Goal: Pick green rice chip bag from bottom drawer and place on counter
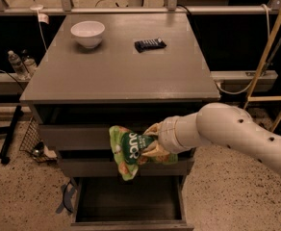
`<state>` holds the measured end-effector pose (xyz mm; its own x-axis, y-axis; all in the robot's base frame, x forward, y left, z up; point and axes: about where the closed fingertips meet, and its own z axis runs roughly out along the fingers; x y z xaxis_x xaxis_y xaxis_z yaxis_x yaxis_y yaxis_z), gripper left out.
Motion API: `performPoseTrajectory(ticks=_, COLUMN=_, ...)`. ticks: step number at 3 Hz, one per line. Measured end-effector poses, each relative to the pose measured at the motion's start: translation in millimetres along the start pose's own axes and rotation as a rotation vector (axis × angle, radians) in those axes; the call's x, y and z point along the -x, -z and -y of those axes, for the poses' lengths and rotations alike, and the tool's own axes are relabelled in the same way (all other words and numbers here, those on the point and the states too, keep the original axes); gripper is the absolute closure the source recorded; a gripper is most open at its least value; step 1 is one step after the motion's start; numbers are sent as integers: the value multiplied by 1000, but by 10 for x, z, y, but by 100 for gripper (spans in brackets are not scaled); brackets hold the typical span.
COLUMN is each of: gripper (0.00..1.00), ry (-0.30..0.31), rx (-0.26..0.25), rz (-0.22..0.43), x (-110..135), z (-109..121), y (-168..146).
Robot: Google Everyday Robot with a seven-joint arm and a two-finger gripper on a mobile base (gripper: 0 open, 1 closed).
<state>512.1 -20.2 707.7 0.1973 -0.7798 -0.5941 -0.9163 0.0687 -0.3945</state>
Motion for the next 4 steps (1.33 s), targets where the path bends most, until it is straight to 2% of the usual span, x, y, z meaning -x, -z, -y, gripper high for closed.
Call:
performPoseTrajectory(ticks=1, gripper=100, ry=40, rx=-13, rz=4, x=101, z=114, y=68)
performPoseTrajectory(ticks=2, gripper=100, ry=126, rx=-44, rz=-11, x=302, z=368, y=259)
performPoseTrajectory(ticks=4, gripper=100, ry=274, rx=-130, rz=-63, x=693, z=709, y=660)
